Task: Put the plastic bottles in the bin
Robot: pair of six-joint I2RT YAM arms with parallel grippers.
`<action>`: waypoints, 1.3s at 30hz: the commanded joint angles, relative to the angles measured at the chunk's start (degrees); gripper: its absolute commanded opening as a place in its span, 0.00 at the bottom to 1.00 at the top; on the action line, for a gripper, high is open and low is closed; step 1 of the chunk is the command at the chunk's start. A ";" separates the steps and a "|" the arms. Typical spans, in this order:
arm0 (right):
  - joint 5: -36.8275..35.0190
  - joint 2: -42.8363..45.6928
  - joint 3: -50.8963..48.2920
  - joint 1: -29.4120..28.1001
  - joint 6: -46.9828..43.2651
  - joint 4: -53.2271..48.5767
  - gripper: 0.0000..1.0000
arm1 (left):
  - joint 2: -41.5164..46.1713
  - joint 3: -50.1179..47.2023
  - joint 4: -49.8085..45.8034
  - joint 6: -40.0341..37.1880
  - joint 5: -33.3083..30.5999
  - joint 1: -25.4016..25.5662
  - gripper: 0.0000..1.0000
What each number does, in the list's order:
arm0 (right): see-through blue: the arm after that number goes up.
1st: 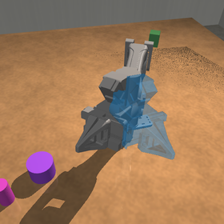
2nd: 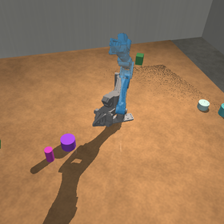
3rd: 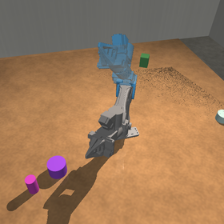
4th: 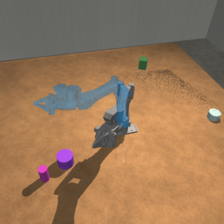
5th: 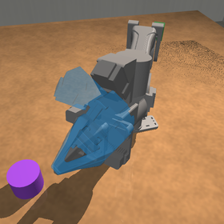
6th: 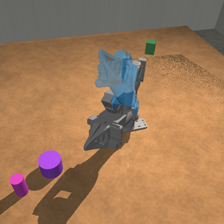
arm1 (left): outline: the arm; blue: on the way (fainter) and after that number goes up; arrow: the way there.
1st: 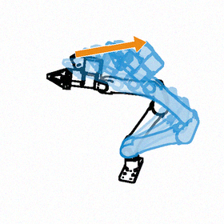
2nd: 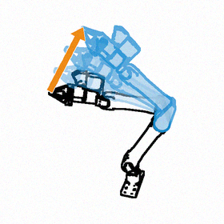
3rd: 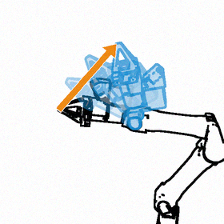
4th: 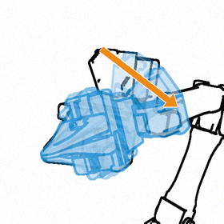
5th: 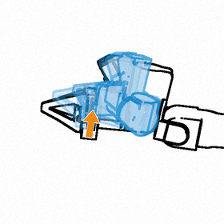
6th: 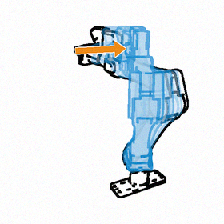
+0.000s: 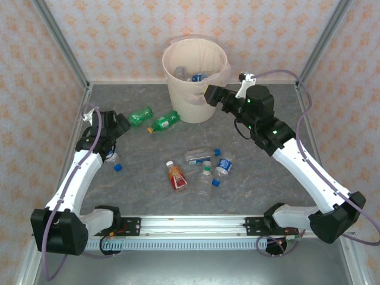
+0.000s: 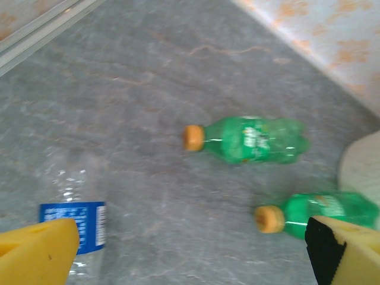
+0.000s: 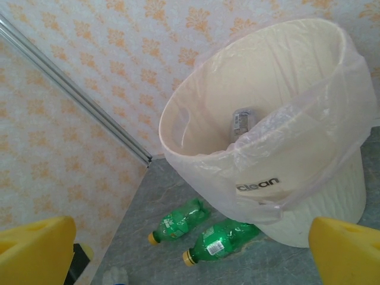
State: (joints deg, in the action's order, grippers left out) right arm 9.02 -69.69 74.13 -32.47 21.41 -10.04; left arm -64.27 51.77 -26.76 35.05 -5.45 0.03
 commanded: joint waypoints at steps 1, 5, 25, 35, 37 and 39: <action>0.13 0.69 2.08 -0.24 -0.26 1.79 1.00 | -1.20 -3.08 -1.28 0.39 -1.75 -2.93 0.98; -0.70 1.29 2.17 -0.23 -0.78 1.17 1.00 | -2.30 -7.36 -1.17 2.28 0.00 -5.50 0.95; -1.85 0.81 2.74 -0.23 -1.07 0.44 1.00 | -2.65 -22.81 8.89 6.65 7.20 -6.54 0.81; -2.34 1.25 1.85 -0.23 -0.82 0.20 1.00 | -6.97 -22.63 11.08 4.61 8.46 -6.54 0.66; -2.69 1.33 1.62 -0.26 -0.63 0.35 1.00 | -6.79 -23.00 11.37 4.59 8.58 -6.55 0.66; -2.85 1.52 1.30 -0.28 -0.58 0.62 1.00 | -6.70 -23.12 11.32 4.42 8.66 -6.54 0.59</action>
State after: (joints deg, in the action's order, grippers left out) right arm 7.42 -69.54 74.85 -32.49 20.97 -10.20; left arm -71.29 29.41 -16.62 40.40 2.96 -5.80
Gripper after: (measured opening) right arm 0.996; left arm 0.604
